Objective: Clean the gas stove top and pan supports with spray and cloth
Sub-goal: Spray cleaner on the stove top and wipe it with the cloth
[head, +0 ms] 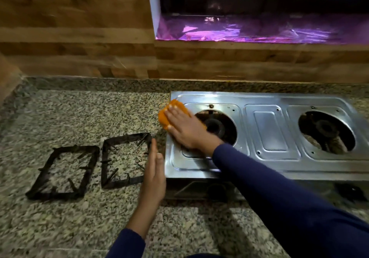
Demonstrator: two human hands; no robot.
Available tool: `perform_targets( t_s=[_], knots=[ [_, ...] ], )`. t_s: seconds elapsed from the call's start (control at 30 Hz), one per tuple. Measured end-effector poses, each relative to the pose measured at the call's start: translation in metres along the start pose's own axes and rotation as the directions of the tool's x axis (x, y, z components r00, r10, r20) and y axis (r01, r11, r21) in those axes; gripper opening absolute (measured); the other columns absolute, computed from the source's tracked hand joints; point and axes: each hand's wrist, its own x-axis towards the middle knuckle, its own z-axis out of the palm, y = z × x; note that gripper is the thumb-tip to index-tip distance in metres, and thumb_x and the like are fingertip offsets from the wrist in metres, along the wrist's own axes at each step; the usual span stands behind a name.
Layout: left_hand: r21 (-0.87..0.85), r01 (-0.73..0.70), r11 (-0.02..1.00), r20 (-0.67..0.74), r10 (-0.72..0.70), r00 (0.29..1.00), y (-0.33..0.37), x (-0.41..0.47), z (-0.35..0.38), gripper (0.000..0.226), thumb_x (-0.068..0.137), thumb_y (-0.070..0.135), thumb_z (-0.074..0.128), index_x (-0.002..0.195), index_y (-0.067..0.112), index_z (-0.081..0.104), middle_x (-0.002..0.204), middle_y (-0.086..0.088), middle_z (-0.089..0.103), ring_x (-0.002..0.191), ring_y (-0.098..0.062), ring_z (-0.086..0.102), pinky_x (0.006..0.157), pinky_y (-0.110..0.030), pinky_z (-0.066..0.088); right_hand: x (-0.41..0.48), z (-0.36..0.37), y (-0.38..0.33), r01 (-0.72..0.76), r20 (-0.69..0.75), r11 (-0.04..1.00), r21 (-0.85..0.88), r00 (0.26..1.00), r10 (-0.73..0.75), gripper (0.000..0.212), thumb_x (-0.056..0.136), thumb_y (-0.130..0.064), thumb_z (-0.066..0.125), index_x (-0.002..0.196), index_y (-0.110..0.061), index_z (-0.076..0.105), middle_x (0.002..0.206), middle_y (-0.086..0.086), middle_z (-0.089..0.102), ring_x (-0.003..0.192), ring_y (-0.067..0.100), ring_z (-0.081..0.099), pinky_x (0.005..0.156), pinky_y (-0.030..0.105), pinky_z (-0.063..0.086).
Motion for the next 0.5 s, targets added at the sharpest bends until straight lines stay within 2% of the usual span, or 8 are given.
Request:
perform_targets(
  t_s=[0.1, 0.2, 0.27, 0.33, 0.4, 0.5],
  knots=[
    [-0.010, -0.022, 1.000, -0.030, 0.022, 0.999, 0.008, 0.016, -0.015, 0.058, 0.099, 0.056, 0.023, 0.153, 0.036, 0.022, 0.158, 0.017, 0.021, 0.139, 0.004, 0.022, 0.111, -0.022, 0.022, -0.058, 0.015, -0.029, 0.068, -0.055, 0.997, 0.032, 0.996, -0.067, 0.061, 0.101, -0.044, 0.024, 0.155, -0.017, 0.023, 0.163, 0.005, 0.020, 0.151, 0.017, 0.013, 0.120, 0.039, 0.003],
    [0.037, -0.078, 0.996, 0.003, 0.078, 0.997, 0.013, 0.033, -0.022, 0.059, 0.096, 0.063, 0.020, 0.148, 0.037, 0.032, 0.159, 0.013, 0.026, 0.143, 0.000, 0.023, 0.111, -0.022, 0.022, -0.111, 0.023, -0.048, 0.094, -0.043, 0.995, 0.045, 0.995, -0.092, 0.057, 0.104, -0.041, 0.031, 0.156, -0.020, 0.022, 0.163, 0.001, 0.020, 0.151, 0.015, 0.012, 0.120, 0.037, 0.005],
    [0.087, -0.124, 0.988, 0.059, 0.119, 0.991, 0.015, 0.039, -0.016, 0.066, 0.093, 0.065, 0.019, 0.148, 0.032, 0.035, 0.159, 0.010, 0.027, 0.145, -0.002, 0.021, 0.116, -0.025, 0.019, -0.140, 0.026, -0.050, 0.054, -0.056, 0.998, 0.019, 0.997, -0.053, 0.056, 0.104, -0.042, 0.033, 0.155, -0.022, 0.024, 0.163, -0.001, 0.021, 0.151, 0.014, 0.014, 0.118, 0.035, 0.007],
    [0.120, -0.166, 0.979, 0.127, 0.151, 0.980, 0.013, 0.041, -0.005, 0.072, 0.092, 0.067, 0.020, 0.150, 0.026, 0.035, 0.160, 0.010, 0.025, 0.147, -0.002, 0.017, 0.119, -0.028, 0.016, -0.164, 0.028, -0.038, -0.062, -0.100, 0.998, -0.003, 0.993, 0.062, 0.056, 0.102, -0.044, 0.033, 0.154, -0.024, 0.028, 0.161, -0.004, 0.024, 0.150, 0.012, 0.019, 0.118, 0.035, 0.013],
    [0.179, -0.231, 0.956, 0.181, 0.198, 0.963, 0.005, 0.040, 0.004, 0.082, 0.088, 0.076, 0.017, 0.152, 0.025, 0.032, 0.161, 0.013, 0.020, 0.148, 0.001, 0.010, 0.121, -0.030, 0.013, -0.187, 0.024, -0.015, -0.251, -0.175, 0.968, 0.007, 0.953, 0.248, 0.055, 0.099, -0.047, 0.033, 0.150, -0.025, 0.038, 0.158, -0.006, 0.031, 0.147, 0.013, 0.027, 0.115, 0.038, 0.020],
    [0.250, -0.289, 0.924, 0.207, 0.241, 0.948, -0.007, 0.041, 0.010, 0.086, 0.087, 0.079, 0.014, 0.154, 0.025, 0.026, 0.162, 0.013, 0.014, 0.148, 0.002, 0.003, 0.122, -0.033, 0.009, -0.220, 0.012, 0.038, -0.569, -0.225, 0.822, -0.006, 0.802, 0.554, 0.060, 0.096, -0.052, 0.025, 0.149, -0.028, 0.039, 0.158, -0.001, 0.033, 0.149, 0.021, 0.025, 0.116, 0.048, 0.017]
  ],
)
